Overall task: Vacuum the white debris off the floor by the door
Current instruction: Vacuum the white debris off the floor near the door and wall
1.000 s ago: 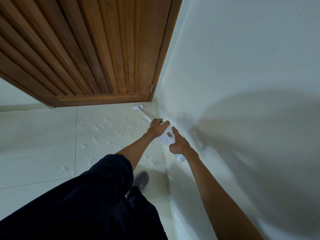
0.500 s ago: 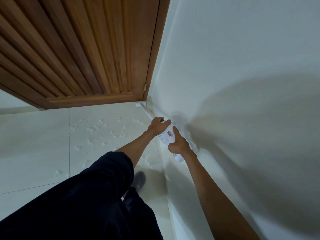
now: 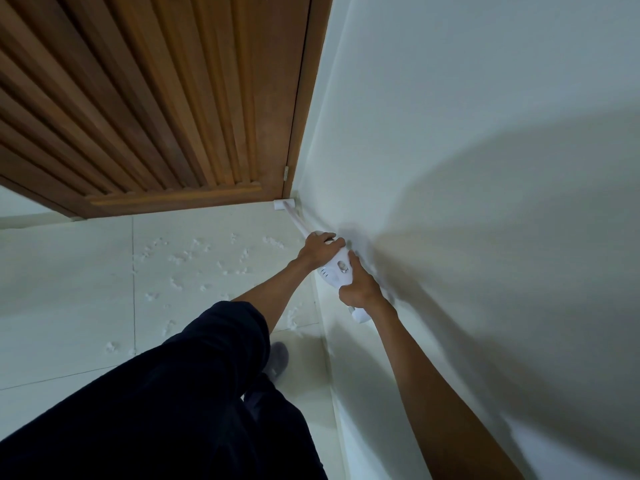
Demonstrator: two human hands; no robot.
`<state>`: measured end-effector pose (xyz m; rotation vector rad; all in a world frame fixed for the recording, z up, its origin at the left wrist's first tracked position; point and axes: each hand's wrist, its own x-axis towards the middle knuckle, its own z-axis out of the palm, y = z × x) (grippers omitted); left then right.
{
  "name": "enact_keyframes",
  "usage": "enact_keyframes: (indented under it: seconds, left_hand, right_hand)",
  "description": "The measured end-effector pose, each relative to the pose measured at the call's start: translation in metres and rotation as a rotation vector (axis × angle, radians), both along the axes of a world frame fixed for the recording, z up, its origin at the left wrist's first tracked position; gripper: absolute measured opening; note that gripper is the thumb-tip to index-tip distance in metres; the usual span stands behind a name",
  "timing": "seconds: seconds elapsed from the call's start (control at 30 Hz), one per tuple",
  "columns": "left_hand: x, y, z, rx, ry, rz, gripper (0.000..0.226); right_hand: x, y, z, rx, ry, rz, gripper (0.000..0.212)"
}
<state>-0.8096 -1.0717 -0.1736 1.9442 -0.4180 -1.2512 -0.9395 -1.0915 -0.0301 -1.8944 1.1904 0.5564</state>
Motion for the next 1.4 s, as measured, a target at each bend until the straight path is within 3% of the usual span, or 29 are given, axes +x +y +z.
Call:
enact_keyframes:
  seconds: [0.1, 0.27, 0.43, 0.7, 0.83, 0.97, 1.17, 1.4]
  left_hand:
    - [0.000, -0.002, 0.004, -0.024, 0.009, 0.041, 0.057]
    - [0.005, 0.007, 0.012, -0.031, 0.034, 0.094, 0.062]
    - [0.016, 0.024, 0.022, -0.047, 0.034, 0.111, 0.054]
    - [0.027, 0.047, 0.018, 0.004, 0.016, 0.111, 0.066]
    - [0.031, 0.059, 0.030, -0.020, 0.008, 0.116, 0.042]
    - [0.035, 0.073, 0.033, -0.027, 0.012, 0.172, 0.047]
    - [0.043, 0.094, 0.031, -0.021, 0.013, 0.250, 0.019]
    - [0.051, 0.129, 0.029, -0.006, 0.016, 0.373, 0.028]
  right_hand:
    - [0.001, -0.002, 0.002, 0.016, 0.001, 0.000, 0.081]
    - [0.007, -0.002, 0.002, 0.080, -0.005, -0.002, 0.091]
    - [0.017, 0.008, -0.002, 0.126, 0.008, 0.015, 0.097]
    - [0.029, 0.023, 0.007, 0.129, -0.008, 0.083, 0.097]
    - [0.037, 0.032, 0.006, 0.127, -0.001, 0.110, 0.095]
    - [0.042, 0.038, 0.004, 0.131, 0.017, 0.140, 0.089]
    - [0.050, 0.048, -0.001, 0.135, 0.051, 0.206, 0.094]
    - [0.068, 0.070, -0.003, 0.131, 0.057, 0.310, 0.088]
